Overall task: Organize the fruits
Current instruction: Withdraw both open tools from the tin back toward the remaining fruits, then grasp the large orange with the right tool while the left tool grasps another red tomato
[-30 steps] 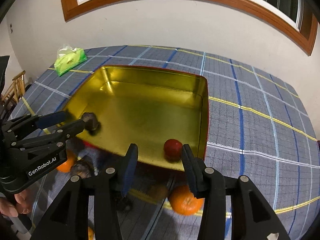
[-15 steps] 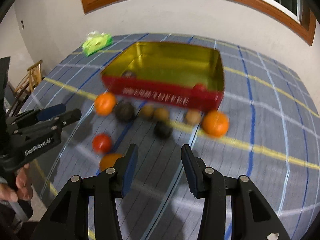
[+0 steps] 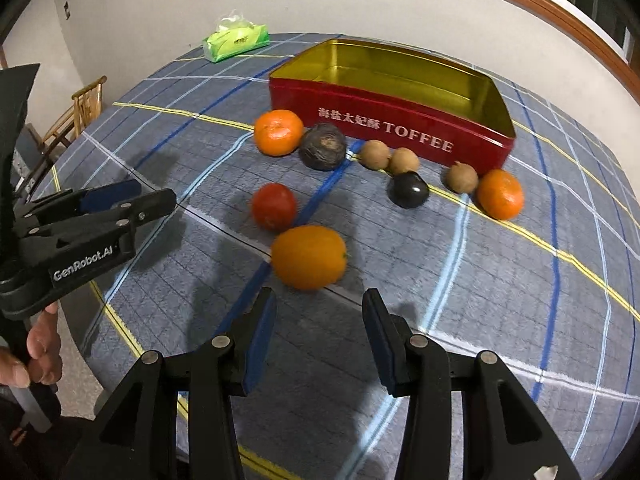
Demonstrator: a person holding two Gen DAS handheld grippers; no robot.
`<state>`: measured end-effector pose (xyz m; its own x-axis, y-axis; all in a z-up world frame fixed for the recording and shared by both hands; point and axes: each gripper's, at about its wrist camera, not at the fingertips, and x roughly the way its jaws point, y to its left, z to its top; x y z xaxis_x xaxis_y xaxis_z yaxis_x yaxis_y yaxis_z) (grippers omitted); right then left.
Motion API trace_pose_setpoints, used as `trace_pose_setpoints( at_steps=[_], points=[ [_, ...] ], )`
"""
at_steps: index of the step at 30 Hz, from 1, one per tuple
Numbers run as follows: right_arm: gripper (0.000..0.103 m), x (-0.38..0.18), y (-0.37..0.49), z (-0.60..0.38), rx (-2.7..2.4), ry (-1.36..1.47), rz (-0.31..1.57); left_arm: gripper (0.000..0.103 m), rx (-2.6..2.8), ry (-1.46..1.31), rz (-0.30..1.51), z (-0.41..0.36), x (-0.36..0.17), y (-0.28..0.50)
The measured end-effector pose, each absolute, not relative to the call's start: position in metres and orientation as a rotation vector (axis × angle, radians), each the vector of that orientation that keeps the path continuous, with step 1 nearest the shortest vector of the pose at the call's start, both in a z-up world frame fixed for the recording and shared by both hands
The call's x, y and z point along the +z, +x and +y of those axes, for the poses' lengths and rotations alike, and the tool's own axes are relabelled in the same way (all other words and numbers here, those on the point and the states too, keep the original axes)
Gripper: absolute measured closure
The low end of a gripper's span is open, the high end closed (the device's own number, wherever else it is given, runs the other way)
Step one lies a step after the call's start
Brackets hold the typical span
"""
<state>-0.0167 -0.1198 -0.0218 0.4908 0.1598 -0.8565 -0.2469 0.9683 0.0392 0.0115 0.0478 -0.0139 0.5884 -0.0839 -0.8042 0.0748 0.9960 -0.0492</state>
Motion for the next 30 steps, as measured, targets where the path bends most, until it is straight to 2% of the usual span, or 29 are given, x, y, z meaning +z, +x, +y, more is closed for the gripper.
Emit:
trace_pose_setpoints(
  at_steps=[8,10,15,30],
  points=[
    [0.061,-0.031,0.001,-0.109,0.241,-0.114,1.035,0.057,-0.11,-0.022,0.952,0.044,-0.018,0.019],
    [0.064,-0.03,0.002,-0.108,0.249,-0.118,1.03,0.057,-0.115,-0.021,0.952,0.041,-0.019,0.02],
    [0.065,-0.031,0.002,-0.111,0.246,-0.113,1.023,0.057,-0.138,-0.012,0.958,0.03,-0.019,0.022],
    [0.065,-0.031,0.022,-0.194,0.064,-0.047,1.023,0.057,-0.225,0.037,0.971,-0.017,-0.02,0.023]
  ],
)
